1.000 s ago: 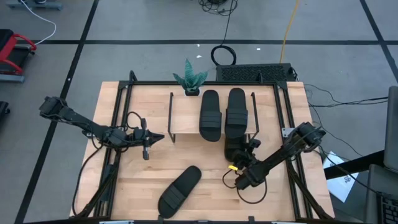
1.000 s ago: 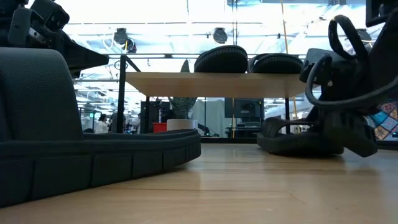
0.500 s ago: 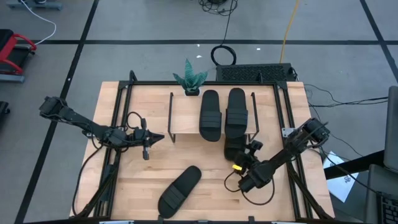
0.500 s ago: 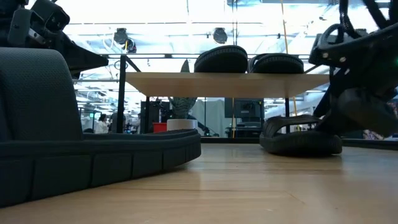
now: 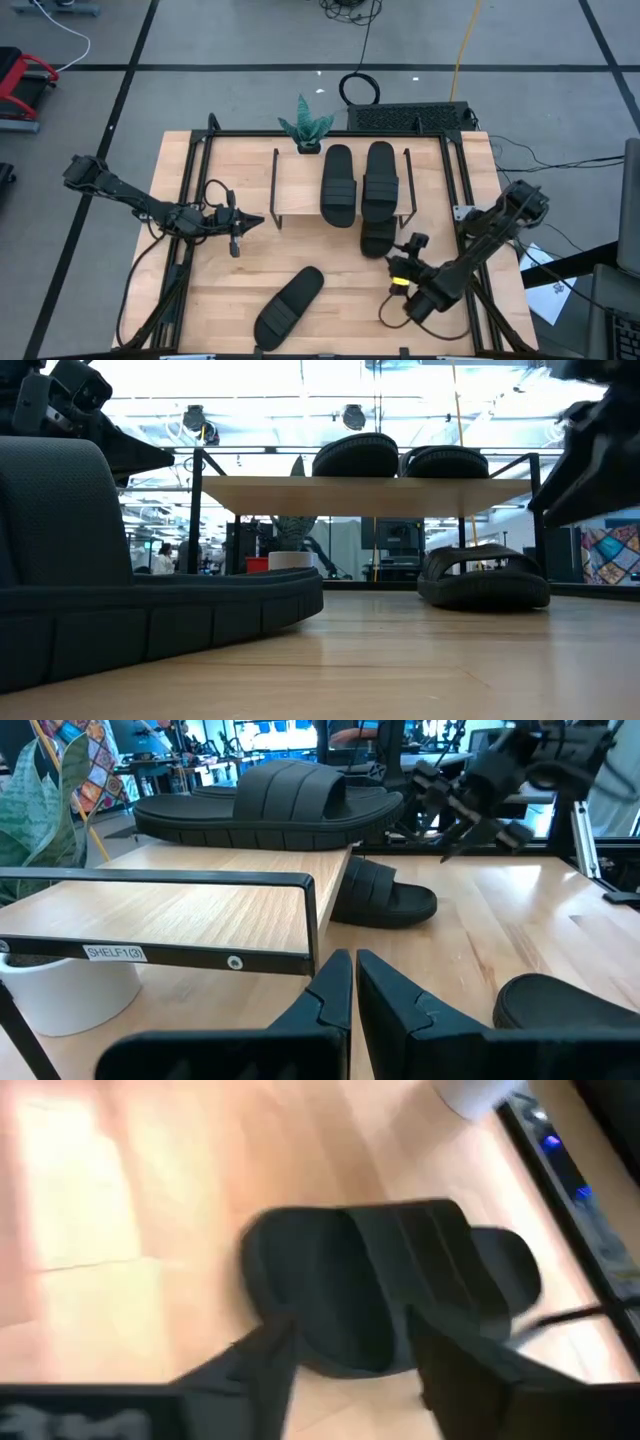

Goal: Pick and place slides into the shelf
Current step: Put the right slide under the shelf

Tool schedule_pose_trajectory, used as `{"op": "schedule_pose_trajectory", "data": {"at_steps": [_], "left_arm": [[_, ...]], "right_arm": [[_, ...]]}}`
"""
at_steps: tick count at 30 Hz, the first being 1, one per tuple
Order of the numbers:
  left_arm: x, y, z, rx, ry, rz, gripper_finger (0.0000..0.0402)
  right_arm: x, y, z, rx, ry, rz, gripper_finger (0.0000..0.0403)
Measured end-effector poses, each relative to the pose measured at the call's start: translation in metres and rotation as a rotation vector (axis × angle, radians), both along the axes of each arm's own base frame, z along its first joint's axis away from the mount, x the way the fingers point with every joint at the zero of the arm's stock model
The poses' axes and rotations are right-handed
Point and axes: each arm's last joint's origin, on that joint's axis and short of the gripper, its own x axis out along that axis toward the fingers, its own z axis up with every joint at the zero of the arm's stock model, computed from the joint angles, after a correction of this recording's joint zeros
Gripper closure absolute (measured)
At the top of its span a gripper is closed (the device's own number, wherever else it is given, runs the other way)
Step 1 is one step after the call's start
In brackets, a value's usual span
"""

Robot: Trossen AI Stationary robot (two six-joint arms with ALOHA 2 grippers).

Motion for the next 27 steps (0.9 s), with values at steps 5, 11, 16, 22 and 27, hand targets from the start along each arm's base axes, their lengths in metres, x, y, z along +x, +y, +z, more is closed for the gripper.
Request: {"op": "schedule_pose_trajectory", "data": {"at_steps": [5,11,16,22,27], "left_arm": [[0.0,0.0,0.0,0.008,0.002,-0.001,0.0382],[0.0,0.0,0.0,0.008,0.002,-0.001,0.0382],[0.0,0.0,0.0,0.007,0.001,0.0,0.0382],[0.0,0.0,0.0,0.005,0.001,0.0,0.0382],[0.0,0.0,0.0,0.005,0.001,0.0,0.0382]], "right_arm": [[-0.003,0.013,0.009,0.059,-0.01,0.12,0.0341],[0.002,0.013,-0.003,0.122,-0.079,0.188,0.0391],[0.01,0.008,-0.024,0.239,-0.137,0.253,0.0401],[0.014,0.002,-0.033,0.314,-0.219,0.261,0.0402],[0.016,0.001,-0.034,0.339,-0.218,0.26,0.0403]]}}
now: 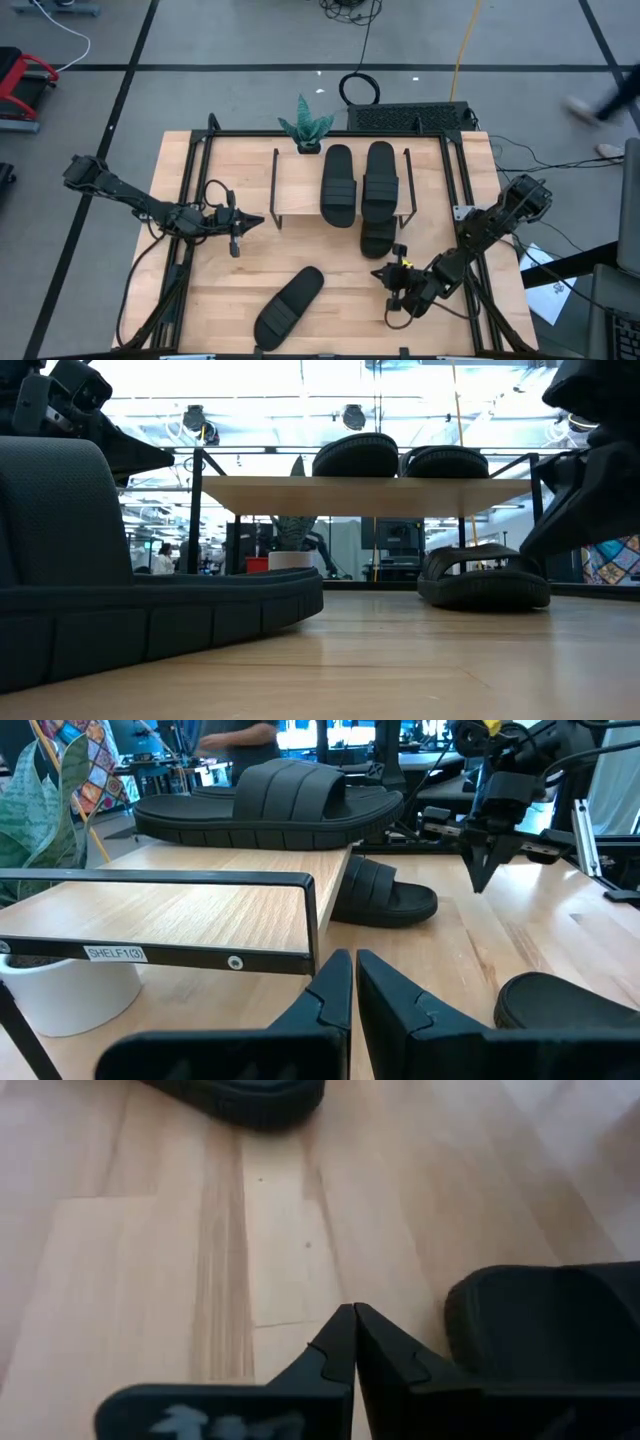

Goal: Pick and place slides into the shelf
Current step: Put the right slide under the shelf

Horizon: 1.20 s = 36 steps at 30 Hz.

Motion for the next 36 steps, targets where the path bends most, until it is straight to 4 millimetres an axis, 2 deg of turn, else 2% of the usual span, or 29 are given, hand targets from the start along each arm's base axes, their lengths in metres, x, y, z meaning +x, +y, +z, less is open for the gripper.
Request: {"op": "schedule_pose_trajectory", "data": {"at_steps": [13,24,36], "left_arm": [[0.0,0.0,0.0,0.003,0.001,0.0,0.0382],[0.0,0.0,0.0,0.006,0.003,0.0,0.0382],[0.0,0.0,-0.001,0.007,0.008,0.0,0.0382]], "right_arm": [[0.005,-0.012,-0.004,0.015,0.033,-0.039,0.0403],[-0.005,-0.031,-0.022,0.056,0.078,-0.139,0.0403],[-0.01,-0.036,-0.025,0.035,0.095,-0.197,0.0403]]}}
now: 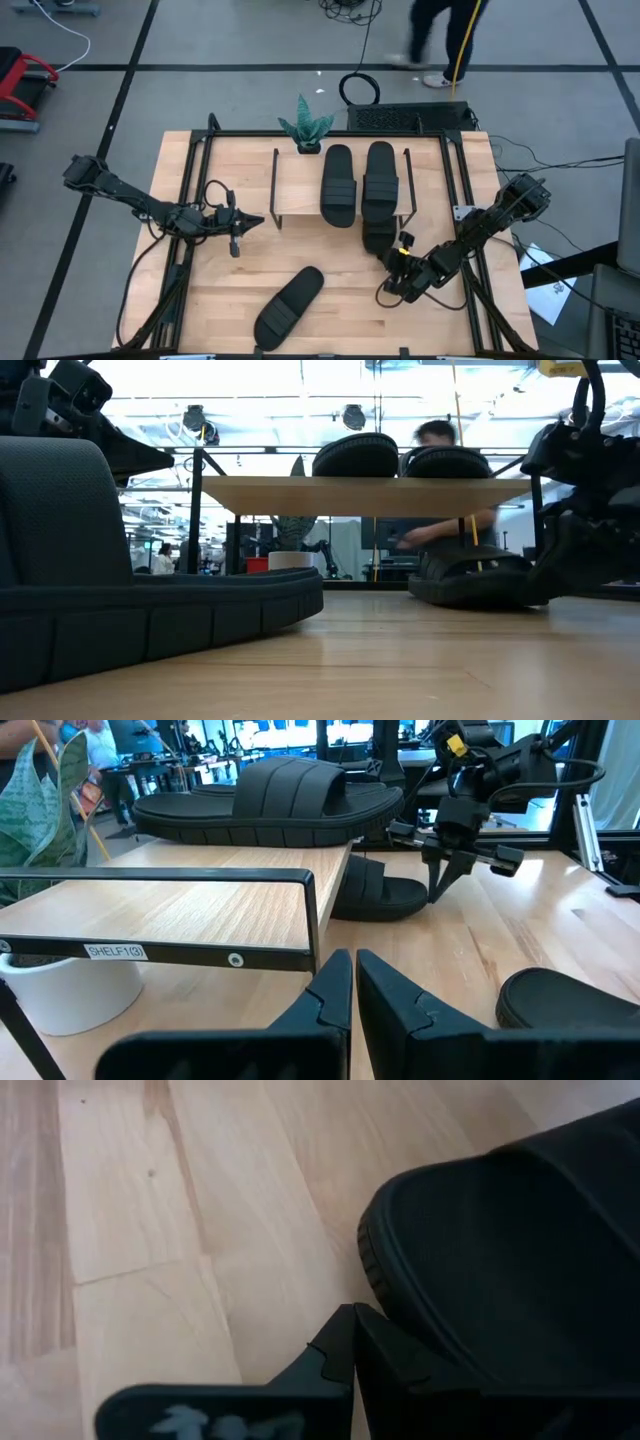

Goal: Pick and place slides into the shelf
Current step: Put the right slide under the shelf

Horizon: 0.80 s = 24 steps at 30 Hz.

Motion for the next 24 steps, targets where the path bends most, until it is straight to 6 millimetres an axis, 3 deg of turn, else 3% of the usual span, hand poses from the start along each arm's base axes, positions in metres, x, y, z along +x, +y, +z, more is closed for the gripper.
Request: {"op": "schedule_pose_trajectory", "data": {"at_steps": [24], "left_arm": [[0.0,0.0,0.0,-0.005,-0.001,0.0,0.0382]], "right_arm": [[0.0017,-0.0063,0.0027,0.015,0.034,-0.002,0.0403]]}}
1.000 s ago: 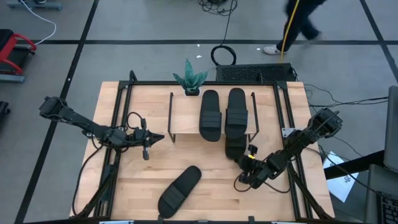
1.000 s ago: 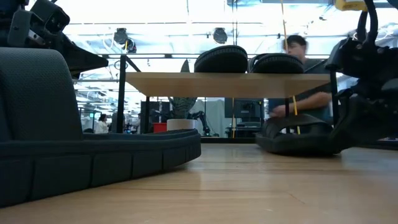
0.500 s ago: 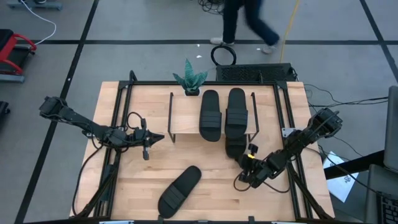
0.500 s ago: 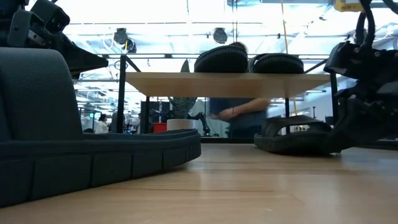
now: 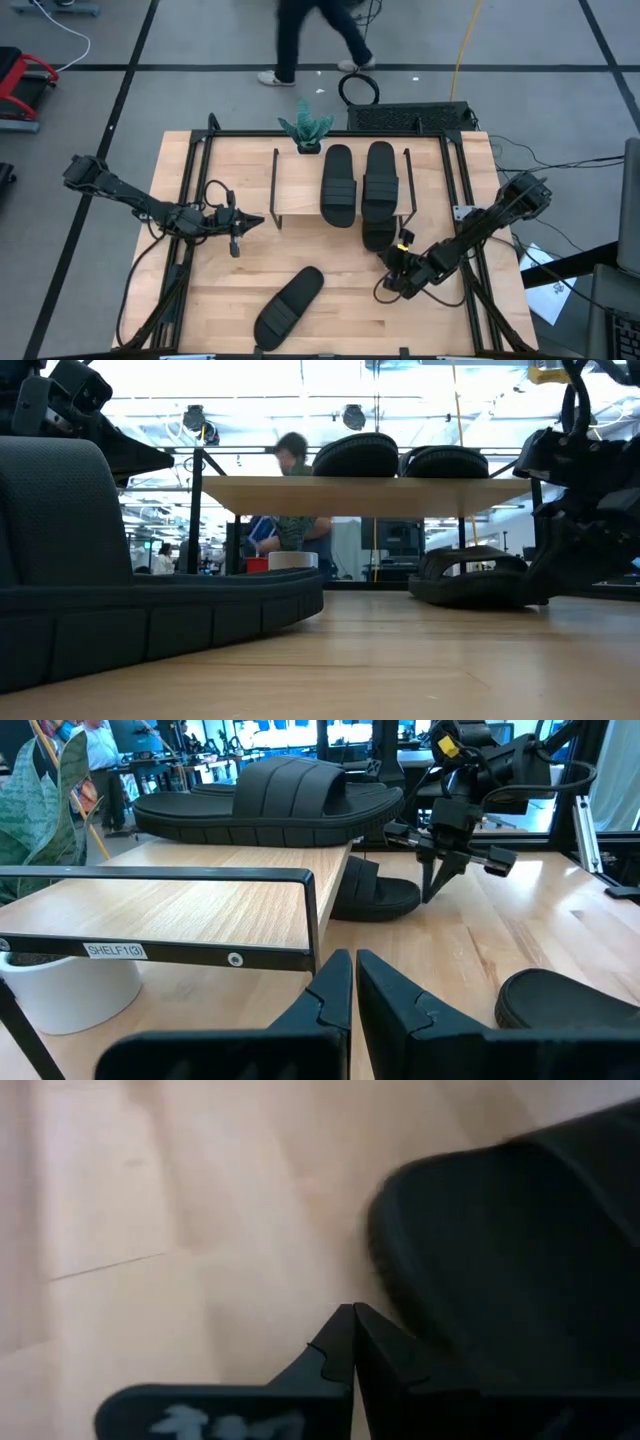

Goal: Pick and place slides into the shelf
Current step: Put the right slide under the shelf, then put the slide under the shelf

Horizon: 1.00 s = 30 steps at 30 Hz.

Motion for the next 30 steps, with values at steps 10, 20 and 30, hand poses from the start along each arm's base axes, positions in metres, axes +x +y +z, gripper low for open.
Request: {"op": "schedule_pose_trajectory", "data": {"at_steps": [10,20,30], "left_arm": [[0.0,0.0,0.0,0.0,-0.001,0.0,0.0382],[0.0,0.0,0.0,0.006,0.0,-0.001,0.0382],[0.0,0.0,0.0,0.005,-0.001,0.0,0.0382]], "right_arm": [[-0.026,0.022,0.053,-0.113,-0.198,0.238,0.0403],[-0.057,0.011,0.114,-0.206,-0.375,0.421,0.0403],[-0.062,-0.024,0.122,-0.141,-0.501,0.606,0.0403]]}}
